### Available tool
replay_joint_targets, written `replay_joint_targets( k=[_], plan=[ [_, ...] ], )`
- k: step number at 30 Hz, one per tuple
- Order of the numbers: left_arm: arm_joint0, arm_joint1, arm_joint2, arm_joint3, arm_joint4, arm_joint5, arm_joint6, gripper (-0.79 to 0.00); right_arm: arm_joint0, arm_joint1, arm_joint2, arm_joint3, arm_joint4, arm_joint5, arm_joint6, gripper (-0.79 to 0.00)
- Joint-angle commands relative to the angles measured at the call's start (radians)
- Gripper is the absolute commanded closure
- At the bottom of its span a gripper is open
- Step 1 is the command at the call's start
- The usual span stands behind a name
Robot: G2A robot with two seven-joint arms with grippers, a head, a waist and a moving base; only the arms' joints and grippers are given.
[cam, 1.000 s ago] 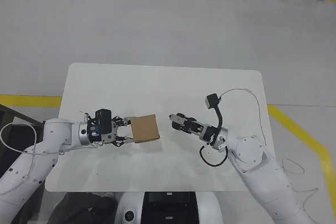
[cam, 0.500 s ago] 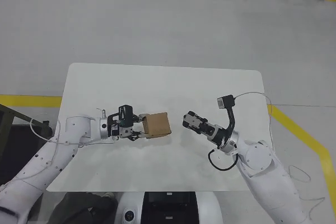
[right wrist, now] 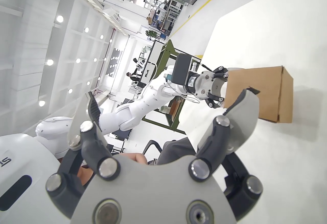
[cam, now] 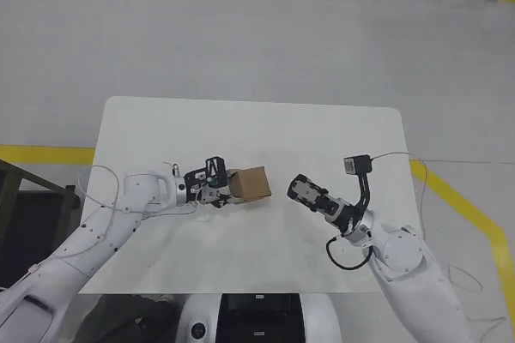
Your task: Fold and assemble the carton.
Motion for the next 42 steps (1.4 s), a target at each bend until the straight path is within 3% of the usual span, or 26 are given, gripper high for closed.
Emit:
replay_joint_targets(
  k=[1, 8, 12, 21, 25, 31, 37, 42],
  plan=[
    [-0.002, -0.003, 0.0, 0.014, -0.015, -0.014, -0.021, -0.542, -0.003, 0.0, 0.001, -0.001, 0.003, -0.004, 0.001, -0.785],
    [0.003, -0.006, -0.019, 0.033, -0.06, -0.042, -0.094, -0.628, -0.009, 0.0, -0.009, -0.002, 0.007, -0.008, 0.003, -0.785],
    [0.02, 0.0, -0.043, 0.025, -0.072, -0.059, -0.09, -0.785, -0.014, 0.001, -0.012, -0.007, 0.006, -0.014, 0.003, -0.785],
    [0.106, 0.034, -0.15, -0.047, -0.131, -0.158, -0.042, -0.785, -0.014, -0.001, -0.025, 0.005, 0.015, -0.028, -0.005, -0.785],
    [0.171, 0.062, -0.247, -0.09, -0.188, -0.219, -0.006, -0.785, -0.006, -0.003, -0.034, 0.026, 0.012, -0.038, -0.018, -0.785],
    [0.292, 0.104, -0.412, -0.145, -0.262, -0.222, 0.042, -0.785, 0.011, -0.008, -0.025, 0.102, -0.028, -0.065, -0.092, -0.785],
    [0.398, 0.139, -0.564, -0.164, -0.336, -0.222, 0.014, -0.785, 0.026, -0.011, -0.017, 0.193, -0.11, -0.146, -0.158, -0.785],
    [0.437, 0.155, -0.634, -0.171, -0.429, -0.222, -0.058, -0.785, 0.037, -0.008, 0.023, 0.248, -0.223, -0.209, -0.234, -0.785]
  ],
)
